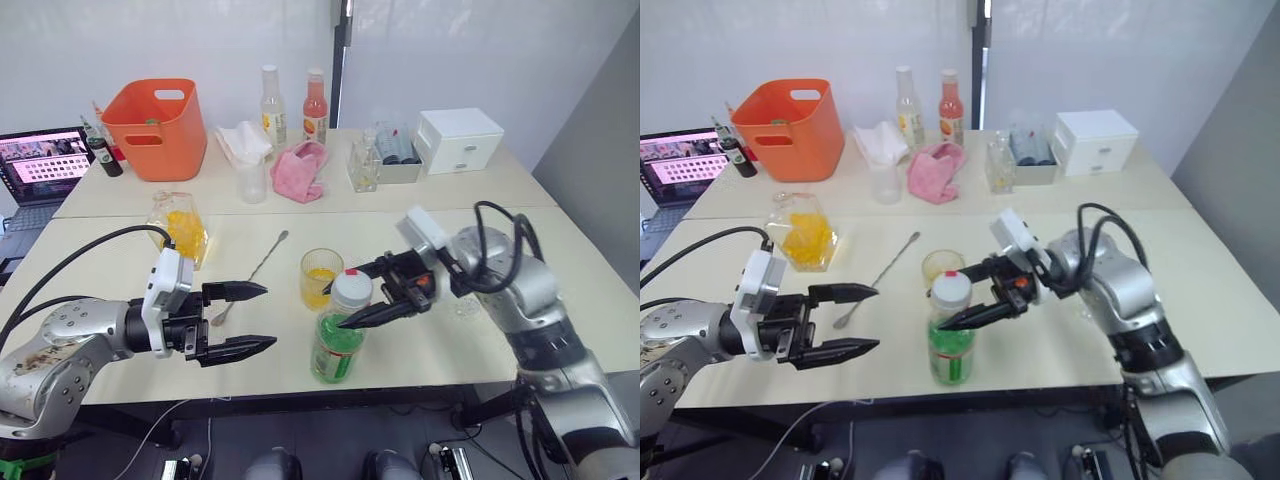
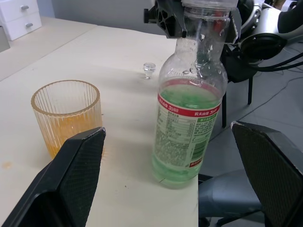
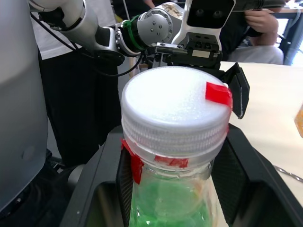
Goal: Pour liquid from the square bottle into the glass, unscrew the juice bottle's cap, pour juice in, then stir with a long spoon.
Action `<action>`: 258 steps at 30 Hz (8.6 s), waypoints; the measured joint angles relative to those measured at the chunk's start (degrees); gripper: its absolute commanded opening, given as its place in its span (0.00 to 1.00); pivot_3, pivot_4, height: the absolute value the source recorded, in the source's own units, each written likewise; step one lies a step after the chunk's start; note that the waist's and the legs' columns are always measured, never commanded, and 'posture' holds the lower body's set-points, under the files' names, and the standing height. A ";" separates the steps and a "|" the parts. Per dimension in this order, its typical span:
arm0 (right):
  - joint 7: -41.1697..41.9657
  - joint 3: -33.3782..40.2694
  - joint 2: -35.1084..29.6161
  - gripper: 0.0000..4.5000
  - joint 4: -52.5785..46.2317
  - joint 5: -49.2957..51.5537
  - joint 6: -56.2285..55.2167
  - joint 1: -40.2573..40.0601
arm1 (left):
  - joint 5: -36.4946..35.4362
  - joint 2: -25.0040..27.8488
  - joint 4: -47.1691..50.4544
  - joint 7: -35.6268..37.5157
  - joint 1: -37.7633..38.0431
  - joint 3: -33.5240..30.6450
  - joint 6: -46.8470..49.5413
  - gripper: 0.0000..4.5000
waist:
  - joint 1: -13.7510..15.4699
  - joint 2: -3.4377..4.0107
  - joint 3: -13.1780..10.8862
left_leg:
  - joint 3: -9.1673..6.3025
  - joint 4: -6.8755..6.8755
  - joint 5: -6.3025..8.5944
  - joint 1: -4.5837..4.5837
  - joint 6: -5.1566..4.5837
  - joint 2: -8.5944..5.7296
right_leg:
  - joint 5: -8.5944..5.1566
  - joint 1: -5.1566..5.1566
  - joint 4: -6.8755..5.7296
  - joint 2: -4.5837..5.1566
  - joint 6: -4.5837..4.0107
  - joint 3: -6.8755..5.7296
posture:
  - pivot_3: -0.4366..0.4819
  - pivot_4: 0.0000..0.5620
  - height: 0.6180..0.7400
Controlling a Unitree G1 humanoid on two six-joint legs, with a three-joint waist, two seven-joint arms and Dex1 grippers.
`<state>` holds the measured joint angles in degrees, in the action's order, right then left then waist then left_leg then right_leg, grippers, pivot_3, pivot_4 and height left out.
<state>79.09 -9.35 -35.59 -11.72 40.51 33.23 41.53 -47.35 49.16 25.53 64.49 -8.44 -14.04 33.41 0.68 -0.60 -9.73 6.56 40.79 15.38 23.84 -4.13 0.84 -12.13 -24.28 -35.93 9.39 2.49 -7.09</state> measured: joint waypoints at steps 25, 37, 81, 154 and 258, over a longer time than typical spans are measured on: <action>-64.21 13.22 5.91 0.38 -31.30 14.03 37.80 -5.94 | 4.54 -3.01 -4.16 2.08 -4.45 4.30 -5.44 1.00 | -0.03 0.00 0.00 | 0.02 -0.02 0.05 -0.01 0.07 0.01 | -0.01 -0.06 0.02 -0.09 -0.04 0.03 | 0.48 0.27 0.78; -61.89 9.34 5.28 0.38 -34.27 7.57 26.74 -13.91 | 5.28 -3.20 -6.25 3.18 -6.52 5.99 -5.74 1.00 | -0.03 -0.01 0.00 | 0.03 -0.02 0.05 -0.01 0.07 0.01 | -0.01 -0.06 0.04 -0.13 -0.02 0.04 | 0.48 0.27 0.78; 10.43 -4.02 2.19 0.67 23.61 -8.07 -11.55 9.28 | 4.47 -1.71 -3.67 3.02 -4.35 3.76 -4.40 1.00 | -0.41 -0.02 0.00 | 0.01 0.04 0.07 -0.01 0.01 0.04 | 0.01 0.03 -0.03 -0.12 -0.01 0.00 | 0.48 0.27 0.78; -20.28 7.45 -8.49 0.99 -11.04 4.45 5.46 -13.63 | 7.00 -4.02 -7.18 3.94 -8.46 6.77 -7.18 1.00 | -0.06 -0.04 0.00 | 0.01 0.03 0.11 -0.09 -0.06 0.04 | -0.01 0.03 0.09 -0.16 -0.03 0.05 | 0.48 0.27 0.78; -24.16 7.04 -0.64 0.99 -13.69 2.60 8.17 -10.54 | 2.54 -5.77 -3.18 -2.78 -13.24 8.82 2.18 1.00 | 0.02 -0.06 0.01 | -0.01 0.05 0.05 -0.07 0.05 0.02 | 0.00 0.05 -0.01 -0.14 -0.03 0.03 | 0.48 0.27 0.78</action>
<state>54.93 -2.31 -36.23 -25.41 43.11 41.40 31.00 -44.82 43.39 22.35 61.71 -21.68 -5.22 35.58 0.70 -0.66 -9.72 6.55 40.84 15.43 23.77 -4.08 0.86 -12.13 -24.24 -35.94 9.26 2.45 -7.06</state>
